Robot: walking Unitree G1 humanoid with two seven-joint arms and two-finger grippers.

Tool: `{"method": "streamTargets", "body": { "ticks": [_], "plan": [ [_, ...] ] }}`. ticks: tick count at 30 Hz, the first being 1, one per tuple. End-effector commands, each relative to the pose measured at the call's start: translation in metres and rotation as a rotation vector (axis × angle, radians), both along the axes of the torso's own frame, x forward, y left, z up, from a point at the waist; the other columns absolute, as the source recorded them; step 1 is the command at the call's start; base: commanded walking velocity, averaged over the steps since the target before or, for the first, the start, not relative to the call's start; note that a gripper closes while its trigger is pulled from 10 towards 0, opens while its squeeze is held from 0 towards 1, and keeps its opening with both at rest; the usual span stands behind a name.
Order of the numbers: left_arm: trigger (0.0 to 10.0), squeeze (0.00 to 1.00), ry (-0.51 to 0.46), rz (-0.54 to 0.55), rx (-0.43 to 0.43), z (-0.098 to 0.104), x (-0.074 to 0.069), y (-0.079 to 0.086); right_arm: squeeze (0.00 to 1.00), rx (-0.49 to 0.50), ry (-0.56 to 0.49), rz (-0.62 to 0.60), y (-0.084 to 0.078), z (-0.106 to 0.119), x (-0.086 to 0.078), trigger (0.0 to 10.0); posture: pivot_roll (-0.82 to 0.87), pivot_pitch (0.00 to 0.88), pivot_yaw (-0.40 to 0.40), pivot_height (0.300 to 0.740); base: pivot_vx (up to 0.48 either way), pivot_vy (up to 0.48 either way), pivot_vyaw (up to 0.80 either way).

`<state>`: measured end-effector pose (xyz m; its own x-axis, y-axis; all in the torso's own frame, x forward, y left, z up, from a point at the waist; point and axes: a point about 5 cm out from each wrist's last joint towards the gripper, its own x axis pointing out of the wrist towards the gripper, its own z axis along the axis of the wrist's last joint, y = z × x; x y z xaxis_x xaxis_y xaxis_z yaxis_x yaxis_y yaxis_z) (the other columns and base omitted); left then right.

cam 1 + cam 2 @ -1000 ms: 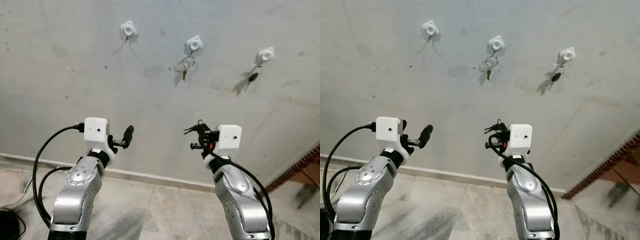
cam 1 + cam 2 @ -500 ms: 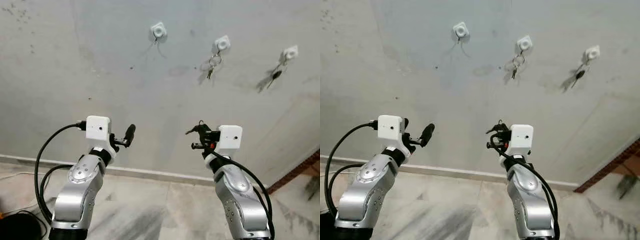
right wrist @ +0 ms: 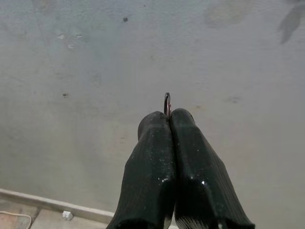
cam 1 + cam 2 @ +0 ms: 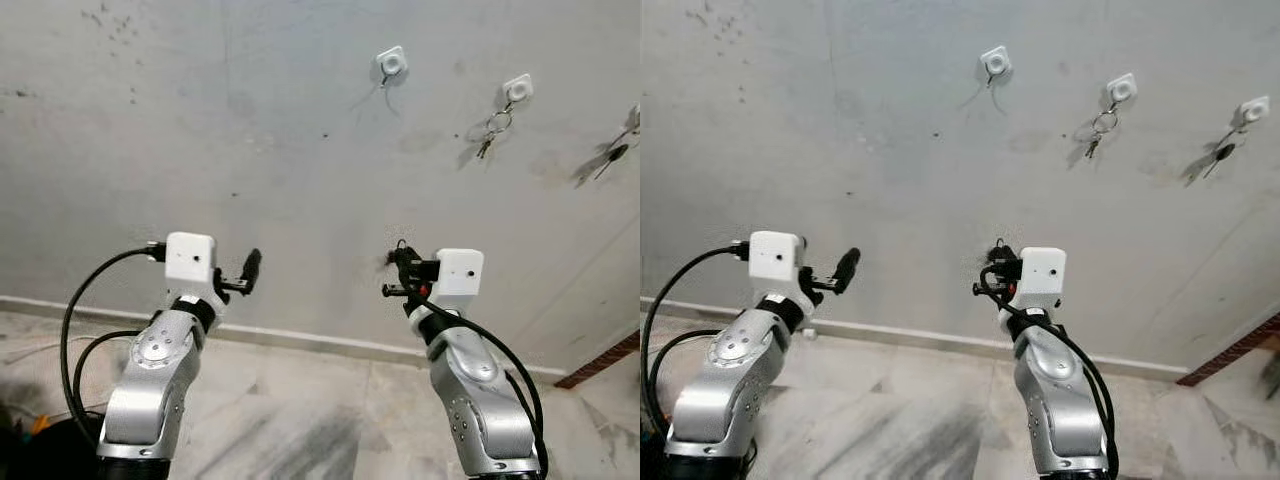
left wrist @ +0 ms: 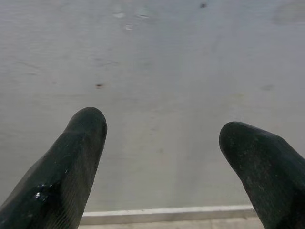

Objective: Hang keys on a hook

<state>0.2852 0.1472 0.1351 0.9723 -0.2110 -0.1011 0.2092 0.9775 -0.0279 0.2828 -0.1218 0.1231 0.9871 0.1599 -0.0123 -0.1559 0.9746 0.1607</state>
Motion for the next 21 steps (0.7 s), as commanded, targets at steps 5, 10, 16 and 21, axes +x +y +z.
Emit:
{"method": "streamTargets", "body": {
  "ticks": [5,10,16,21],
  "plan": [
    [10.0,0.0,-0.025,-0.042,-0.019,0.0048,-0.002,-0.0072,0.0,-0.007,-0.013,-0.019,-0.0074,0.0018,0.0027,10.0,0.21,0.017,-0.116,0.74,0.0,0.0,0.0],
    [10.0,0.0,-0.032,-0.051,-0.023,0.0056,-0.0023,-0.0073,0.0,-0.008,-0.016,-0.015,-0.0062,0.0025,0.0038,10.0,0.21,0.017,-0.116,0.74,0.281,0.0,0.0],
    [10.0,0.0,-0.03,-0.067,-0.03,0.0052,-0.0042,-0.0091,0.0,-0.009,-0.017,-0.012,-0.0056,0.0021,0.0033,10.0,0.21,0.016,-0.115,0.74,0.373,0.0,0.0],
    [10.0,0.0,-0.03,-0.076,-0.033,0.0054,-0.0044,-0.0105,0.0,-0.011,-0.018,-0.02,-0.009,0.0018,0.0042,10.0,0.21,0.019,-0.112,0.74,0.387,0.0,0.0]
  ]
}}
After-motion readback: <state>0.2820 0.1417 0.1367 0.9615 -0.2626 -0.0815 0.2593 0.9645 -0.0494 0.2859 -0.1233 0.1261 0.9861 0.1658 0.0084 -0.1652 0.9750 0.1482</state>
